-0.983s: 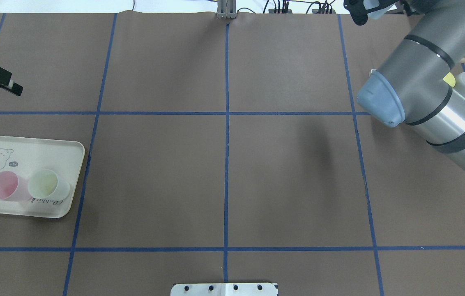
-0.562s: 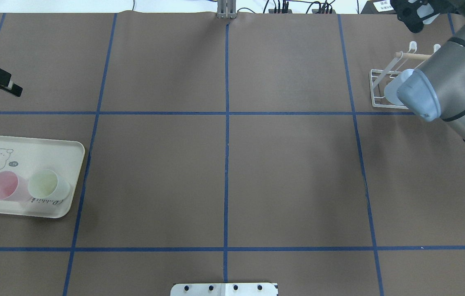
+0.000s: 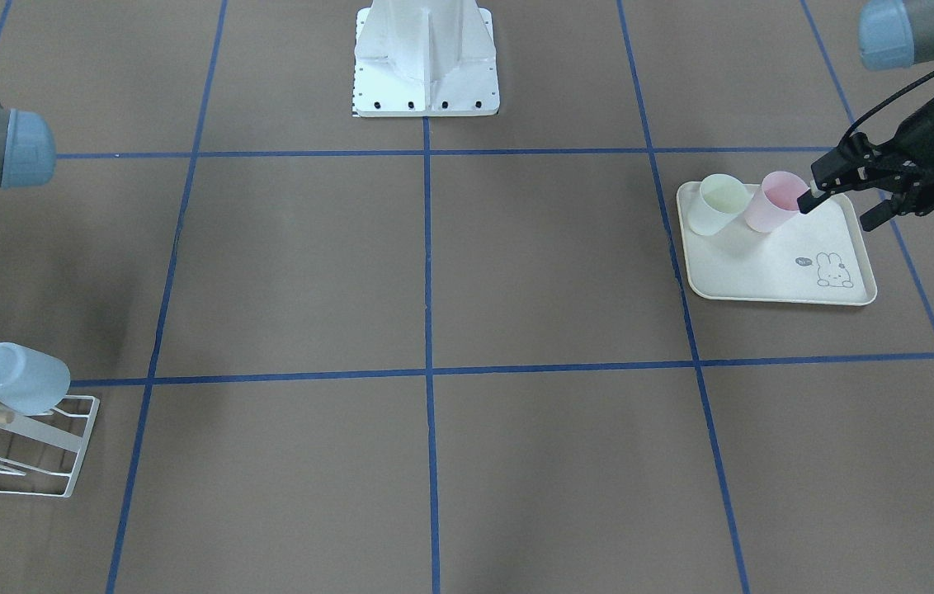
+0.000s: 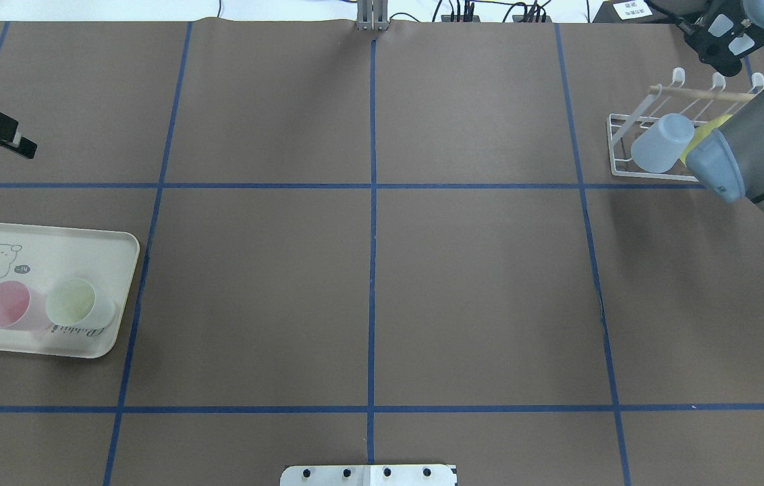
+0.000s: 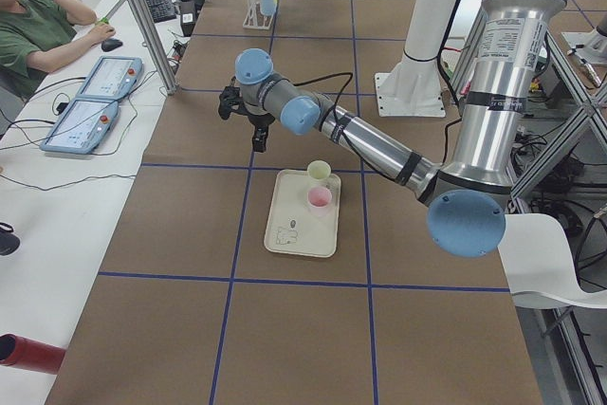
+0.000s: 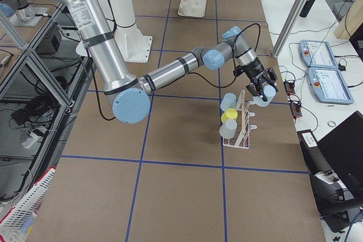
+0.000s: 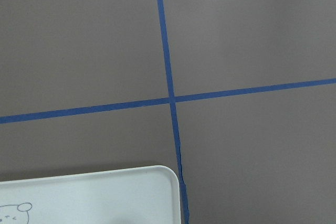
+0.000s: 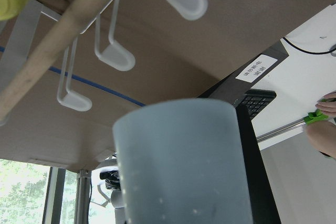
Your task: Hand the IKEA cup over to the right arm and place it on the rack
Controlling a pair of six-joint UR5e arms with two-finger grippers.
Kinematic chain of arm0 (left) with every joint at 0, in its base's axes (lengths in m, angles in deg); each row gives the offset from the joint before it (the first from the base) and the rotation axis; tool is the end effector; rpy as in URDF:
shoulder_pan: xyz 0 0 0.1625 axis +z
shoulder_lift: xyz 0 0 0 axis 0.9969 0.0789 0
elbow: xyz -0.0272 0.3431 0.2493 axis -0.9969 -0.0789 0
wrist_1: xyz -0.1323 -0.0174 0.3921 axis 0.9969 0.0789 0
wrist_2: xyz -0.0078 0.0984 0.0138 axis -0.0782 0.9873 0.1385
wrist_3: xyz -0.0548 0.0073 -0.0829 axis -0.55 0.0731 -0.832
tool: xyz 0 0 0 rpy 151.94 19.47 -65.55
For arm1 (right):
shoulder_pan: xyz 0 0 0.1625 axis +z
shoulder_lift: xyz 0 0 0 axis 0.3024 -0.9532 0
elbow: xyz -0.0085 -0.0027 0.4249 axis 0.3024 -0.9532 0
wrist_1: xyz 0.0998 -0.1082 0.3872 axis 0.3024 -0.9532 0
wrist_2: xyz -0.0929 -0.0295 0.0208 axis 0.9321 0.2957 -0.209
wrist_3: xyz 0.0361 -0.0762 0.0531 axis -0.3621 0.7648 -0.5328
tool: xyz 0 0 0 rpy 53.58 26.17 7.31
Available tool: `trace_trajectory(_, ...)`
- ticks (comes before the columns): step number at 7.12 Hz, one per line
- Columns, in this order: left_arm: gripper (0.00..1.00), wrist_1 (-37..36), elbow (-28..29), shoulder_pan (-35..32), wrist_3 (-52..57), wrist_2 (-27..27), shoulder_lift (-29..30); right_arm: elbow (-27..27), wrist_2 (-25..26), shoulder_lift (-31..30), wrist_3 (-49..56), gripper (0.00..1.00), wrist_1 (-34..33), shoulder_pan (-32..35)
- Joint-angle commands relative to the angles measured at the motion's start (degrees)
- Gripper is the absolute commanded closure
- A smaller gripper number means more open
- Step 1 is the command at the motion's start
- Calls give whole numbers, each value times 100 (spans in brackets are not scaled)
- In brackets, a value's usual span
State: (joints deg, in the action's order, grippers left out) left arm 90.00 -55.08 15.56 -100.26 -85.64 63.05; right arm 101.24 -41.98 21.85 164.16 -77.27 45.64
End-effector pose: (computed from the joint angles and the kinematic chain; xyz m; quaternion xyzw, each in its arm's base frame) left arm 0.1296 -0.5114 0.3813 0.0605 0.5020 0.0430 0.8617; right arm -0.1556 -0.6620 0.4191 0.1767 0.2593 -0.7938 0.5209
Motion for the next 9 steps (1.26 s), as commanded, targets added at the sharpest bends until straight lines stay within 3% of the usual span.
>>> trace_trajectory(1, 0, 0, 4, 13, -4, 5, 8, -166, 11, -81, 120, 66, 28, -48)
trace_trajectory(9, 0, 0, 48, 30, -22, 5, 9, -457, 345, -29, -178, 67, 292, -154)
